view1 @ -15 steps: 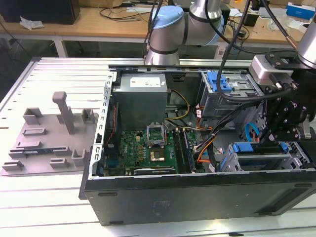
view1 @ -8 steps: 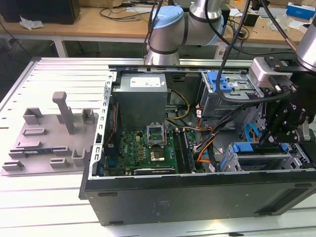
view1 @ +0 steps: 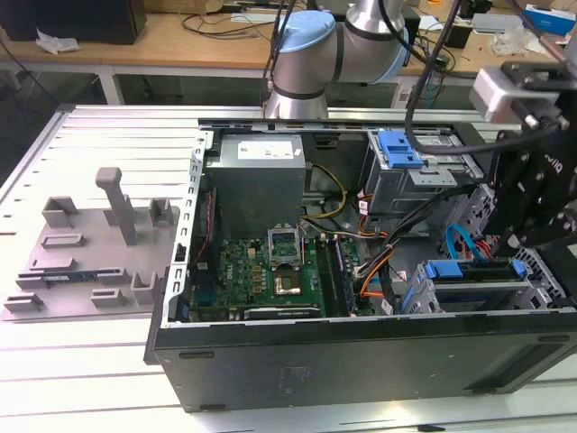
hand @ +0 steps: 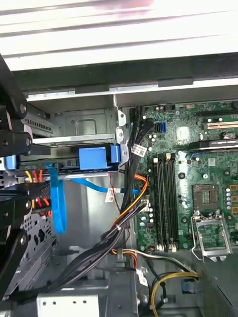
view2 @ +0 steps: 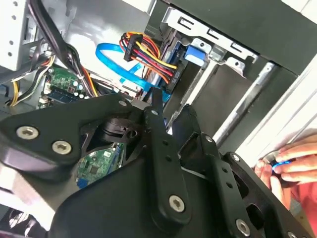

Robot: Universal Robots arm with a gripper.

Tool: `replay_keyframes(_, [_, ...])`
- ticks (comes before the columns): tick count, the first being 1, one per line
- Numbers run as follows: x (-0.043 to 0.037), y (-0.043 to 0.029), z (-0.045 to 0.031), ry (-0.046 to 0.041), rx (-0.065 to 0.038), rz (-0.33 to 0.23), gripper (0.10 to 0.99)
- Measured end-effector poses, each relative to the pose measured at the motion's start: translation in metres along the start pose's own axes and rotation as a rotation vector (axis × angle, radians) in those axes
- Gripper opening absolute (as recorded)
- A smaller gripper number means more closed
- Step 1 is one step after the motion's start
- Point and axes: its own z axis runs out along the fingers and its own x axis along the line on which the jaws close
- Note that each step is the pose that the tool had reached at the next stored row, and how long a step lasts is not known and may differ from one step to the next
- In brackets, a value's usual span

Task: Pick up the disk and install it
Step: 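Insert the second disk wire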

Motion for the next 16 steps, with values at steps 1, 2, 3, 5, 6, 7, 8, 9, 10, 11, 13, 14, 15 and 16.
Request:
replay_keyframes(1, [-0.0001,0.0000,-0.0025,-0.0002,0.000,0.000,0.357])
replay_keyframes(2, [-0.0004,0.0000,-0.0058,0.0001,0.000,0.000,0.357])
replay_keyframes(3, [-0.0007,0.0000,-0.0071,0.0006,0.000,0.000,0.341])
replay_keyframes(5, [-0.0013,0.0000,-0.0076,0.0031,0.000,0.000,0.212])
replay_keyframes(6, [-0.0013,0.0000,-0.0076,0.0032,0.000,0.000,0.153])
replay_keyframes(7, [-0.0013,0.0000,-0.0077,0.0033,0.000,0.000,0.153])
replay_keyframes(8, [-0.0013,0.0000,-0.0077,0.0036,0.000,0.000,0.106])
replay_keyframes(9, [-0.0014,0.0000,-0.0077,0.0037,0.000,0.000,0.106])
replay_keyframes(10, [-0.0013,0.0000,-0.0077,0.0038,0.000,0.000,0.106])
replay_keyframes(11, [-0.0014,0.0000,-0.0077,0.0038,0.000,0.000,0.106])
replay_keyframes(13, [-0.0014,0.0000,-0.0077,0.0040,0.000,0.000,0.106])
replay_keyframes(14, [-0.0014,0.0000,-0.0077,0.0041,0.000,0.000,0.106])
replay_keyframes(15, [-0.0014,0.0000,-0.0077,0.0041,0.000,0.000,0.106])
replay_keyframes(16, [-0.0013,0.0000,-0.0077,0.0042,0.000,0.000,0.106])
